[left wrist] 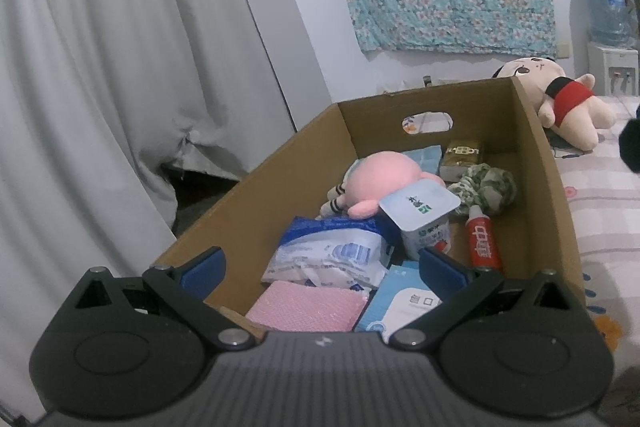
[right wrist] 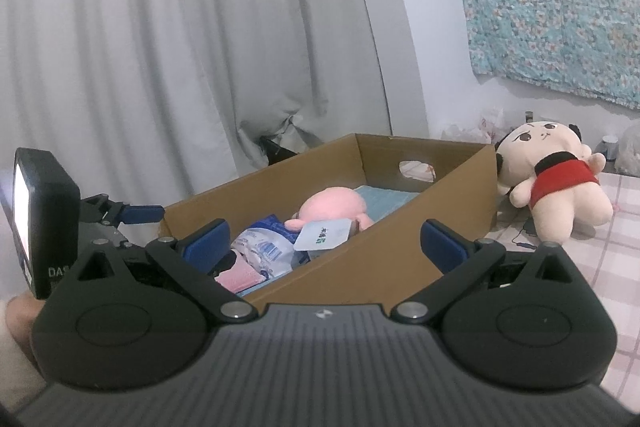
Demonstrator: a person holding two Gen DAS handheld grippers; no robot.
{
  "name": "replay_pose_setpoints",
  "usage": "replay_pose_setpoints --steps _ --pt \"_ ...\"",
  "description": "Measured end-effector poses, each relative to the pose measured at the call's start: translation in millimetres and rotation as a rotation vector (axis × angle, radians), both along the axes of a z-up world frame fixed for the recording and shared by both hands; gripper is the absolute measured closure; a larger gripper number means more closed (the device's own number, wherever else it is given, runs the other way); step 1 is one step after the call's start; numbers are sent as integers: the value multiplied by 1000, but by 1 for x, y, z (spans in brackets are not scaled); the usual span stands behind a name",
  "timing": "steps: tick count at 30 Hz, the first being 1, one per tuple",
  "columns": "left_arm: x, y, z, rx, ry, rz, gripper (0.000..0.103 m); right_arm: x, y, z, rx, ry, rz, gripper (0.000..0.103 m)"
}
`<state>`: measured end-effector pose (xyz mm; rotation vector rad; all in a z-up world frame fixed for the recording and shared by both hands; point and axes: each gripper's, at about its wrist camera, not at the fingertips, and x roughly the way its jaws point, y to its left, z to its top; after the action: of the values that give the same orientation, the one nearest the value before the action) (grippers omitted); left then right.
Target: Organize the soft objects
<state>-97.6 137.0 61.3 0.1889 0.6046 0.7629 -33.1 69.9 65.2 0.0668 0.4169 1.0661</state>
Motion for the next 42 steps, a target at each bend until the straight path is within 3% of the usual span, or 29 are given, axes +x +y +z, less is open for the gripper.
replay_pose_setpoints --steps 3,9,13,15,18,23,30,35,42 --pt "0 3 0 -28 -1 1 0 3 3 -2 -4 15 -7 1" --pt "9 -3 -5 6 68 1 0 7 4 -6 -9 61 3 1" --pt "9 -8 -7 63 78 15 0 4 0 -10 -15 0 32 1" --pt "10 -5 -6 33 76 5 0 7 -1 -10 -6 -6 19 1" --pt "4 0 -1 -11 24 -9 0 19 -4 -11 37 67 39 1" --pt "9 7 -1 -72 36 -12 0 18 -8 -13 34 51 3 1" --pt "2 8 0 -84 11 -21 0 9 -5 -6 2 -18 8 1" --pt "6 8 -1 -89 36 -30 0 13 -3 -10 4 20 5 1" --pt "-1 6 1 -66 -2 -6 0 12 -9 -7 13 21 1 1"
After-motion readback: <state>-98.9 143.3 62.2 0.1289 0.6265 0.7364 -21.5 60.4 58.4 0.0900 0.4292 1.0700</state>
